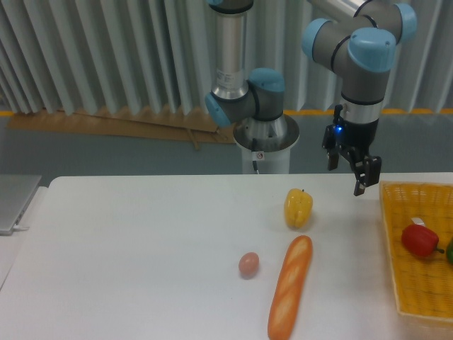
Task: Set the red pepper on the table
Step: 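Move the open gripper over the orange basket above the red pepper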
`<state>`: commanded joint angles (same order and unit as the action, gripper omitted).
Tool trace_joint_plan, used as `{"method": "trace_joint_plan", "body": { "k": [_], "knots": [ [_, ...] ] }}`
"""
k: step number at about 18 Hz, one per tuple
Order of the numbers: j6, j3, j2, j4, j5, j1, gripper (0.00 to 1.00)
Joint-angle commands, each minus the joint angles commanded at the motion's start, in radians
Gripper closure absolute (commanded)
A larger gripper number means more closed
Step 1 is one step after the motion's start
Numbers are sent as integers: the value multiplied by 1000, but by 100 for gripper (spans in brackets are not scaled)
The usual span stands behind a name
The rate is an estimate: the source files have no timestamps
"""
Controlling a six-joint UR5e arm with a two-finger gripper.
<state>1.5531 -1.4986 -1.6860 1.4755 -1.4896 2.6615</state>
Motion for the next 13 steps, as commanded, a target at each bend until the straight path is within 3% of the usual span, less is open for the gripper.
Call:
{"method": "trace_joint_plan", "body": {
  "k": [7, 10, 13],
  "knots": [
    [-151, -6, 17, -1, -3, -48, 0],
    [-137, -5, 16, -3, -11, -52, 0],
    [-32, 3, 12, -1, -43, -46, 0]
  ]
}}
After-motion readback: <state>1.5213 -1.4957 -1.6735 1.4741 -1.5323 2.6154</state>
